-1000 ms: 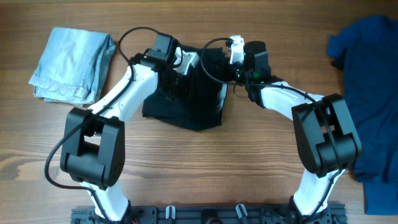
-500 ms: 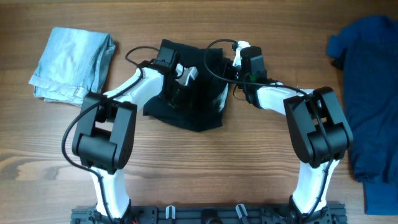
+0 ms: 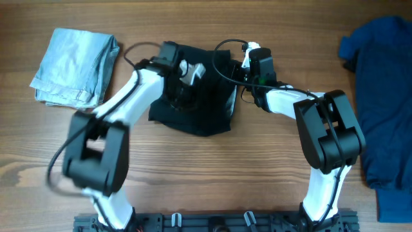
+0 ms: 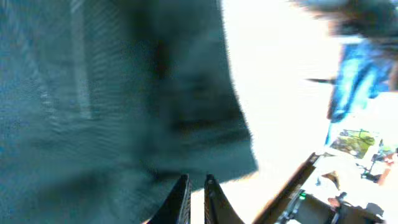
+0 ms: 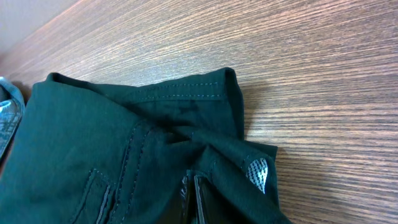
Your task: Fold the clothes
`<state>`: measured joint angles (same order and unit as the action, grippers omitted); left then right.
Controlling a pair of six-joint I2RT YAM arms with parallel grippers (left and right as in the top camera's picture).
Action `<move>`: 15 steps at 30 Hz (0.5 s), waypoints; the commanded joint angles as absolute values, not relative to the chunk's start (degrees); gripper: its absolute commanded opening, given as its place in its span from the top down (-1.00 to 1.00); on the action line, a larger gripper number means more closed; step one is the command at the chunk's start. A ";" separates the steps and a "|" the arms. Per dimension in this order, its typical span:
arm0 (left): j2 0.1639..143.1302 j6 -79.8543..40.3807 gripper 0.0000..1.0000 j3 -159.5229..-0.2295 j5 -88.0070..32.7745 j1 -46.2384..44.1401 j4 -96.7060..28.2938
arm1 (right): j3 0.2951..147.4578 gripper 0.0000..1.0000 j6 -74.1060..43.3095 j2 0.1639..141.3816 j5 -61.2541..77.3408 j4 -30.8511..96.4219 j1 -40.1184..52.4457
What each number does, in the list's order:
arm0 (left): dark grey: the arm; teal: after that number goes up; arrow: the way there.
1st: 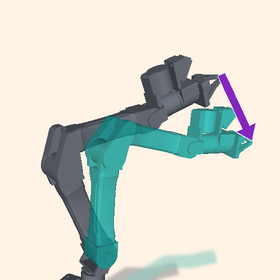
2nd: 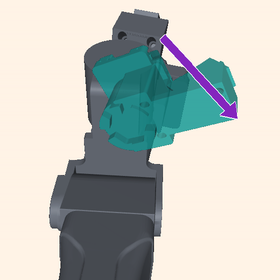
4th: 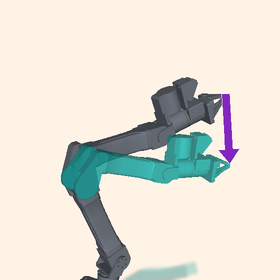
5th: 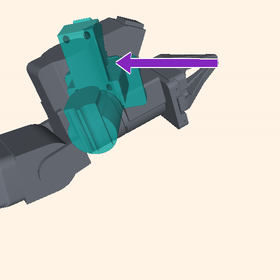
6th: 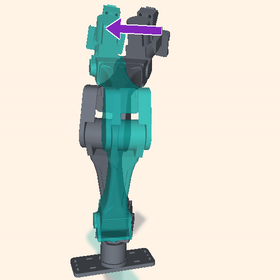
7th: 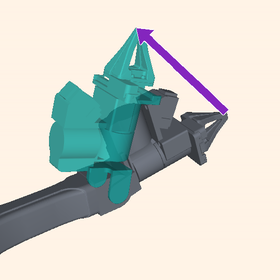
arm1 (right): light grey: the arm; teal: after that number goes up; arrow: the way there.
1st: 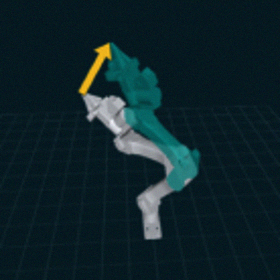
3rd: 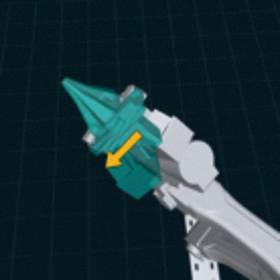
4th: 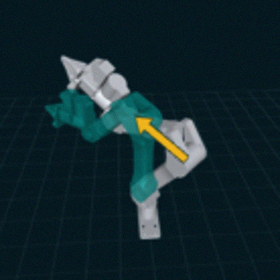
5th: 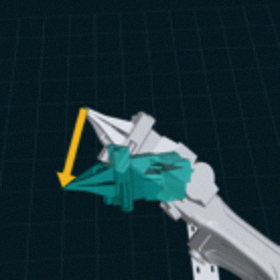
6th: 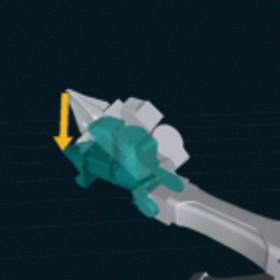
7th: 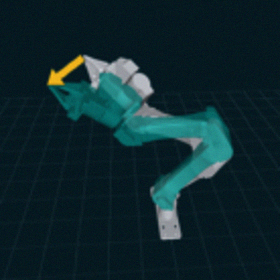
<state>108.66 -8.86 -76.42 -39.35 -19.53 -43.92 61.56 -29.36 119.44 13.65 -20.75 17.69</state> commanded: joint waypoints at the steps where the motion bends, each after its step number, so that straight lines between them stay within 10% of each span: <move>1: 102.89 -8.21 0.78 -78.06 -40.91 -21.32 -44.45 | 62.26 0.91 -29.98 120.66 12.27 -20.99 17.41; 15: 112.88 -8.21 0.78 -77.91 -38.92 -29.15 -44.45 | 62.26 0.91 -28.64 120.66 12.29 -20.38 17.39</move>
<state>109.93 -8.88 -78.06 -39.94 -28.21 -44.21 61.56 -29.32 119.44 13.65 -20.64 17.69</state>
